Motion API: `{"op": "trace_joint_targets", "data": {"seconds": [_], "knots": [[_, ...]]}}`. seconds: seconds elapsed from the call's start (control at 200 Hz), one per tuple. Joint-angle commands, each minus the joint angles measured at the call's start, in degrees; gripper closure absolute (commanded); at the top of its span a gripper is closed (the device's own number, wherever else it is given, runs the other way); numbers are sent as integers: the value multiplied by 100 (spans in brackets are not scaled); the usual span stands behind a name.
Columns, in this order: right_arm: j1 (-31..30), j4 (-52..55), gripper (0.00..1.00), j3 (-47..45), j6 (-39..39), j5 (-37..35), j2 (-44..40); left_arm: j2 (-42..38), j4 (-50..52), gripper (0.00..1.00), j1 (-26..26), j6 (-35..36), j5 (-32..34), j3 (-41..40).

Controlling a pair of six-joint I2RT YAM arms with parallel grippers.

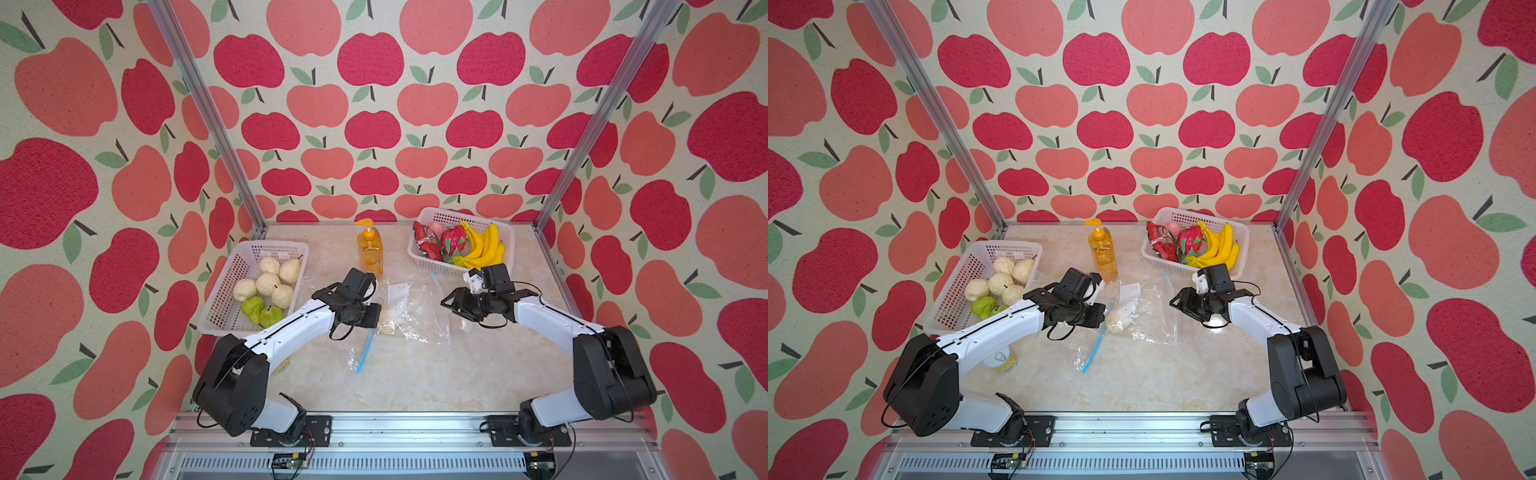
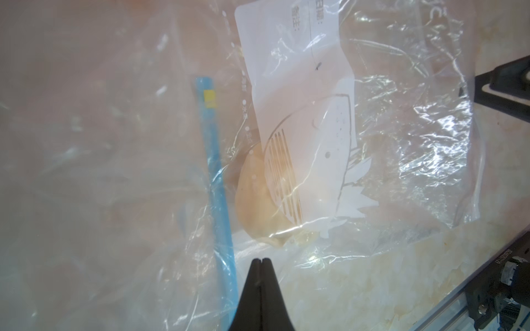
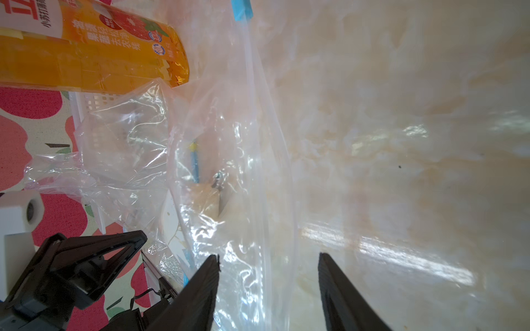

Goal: Open the zip-top bag and take out the pear
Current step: Pick up the pear from the zipper food storage bag.

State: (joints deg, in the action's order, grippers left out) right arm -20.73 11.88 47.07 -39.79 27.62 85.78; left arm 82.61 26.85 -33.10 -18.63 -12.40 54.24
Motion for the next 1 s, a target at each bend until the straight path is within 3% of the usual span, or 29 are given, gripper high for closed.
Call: {"op": "trace_joint_targets", "data": {"seconds": [0.0,0.14,0.415,0.695,0.996], "knots": [[-133,-276,40,28,-202,187,139,270,-407,100,87,-107,13,-53],[-261,-436,45,33,-205,284,83,564,-560,100,147,-120,17,-31],[-516,-625,69,11,-104,356,-109,877,-814,100,165,-14,38,-149],[-722,-849,88,-111,-46,452,-466,1114,-1104,100,170,28,55,-345],[-809,-956,100,-499,-12,686,-1084,1466,-1279,100,124,170,127,-264]]}}
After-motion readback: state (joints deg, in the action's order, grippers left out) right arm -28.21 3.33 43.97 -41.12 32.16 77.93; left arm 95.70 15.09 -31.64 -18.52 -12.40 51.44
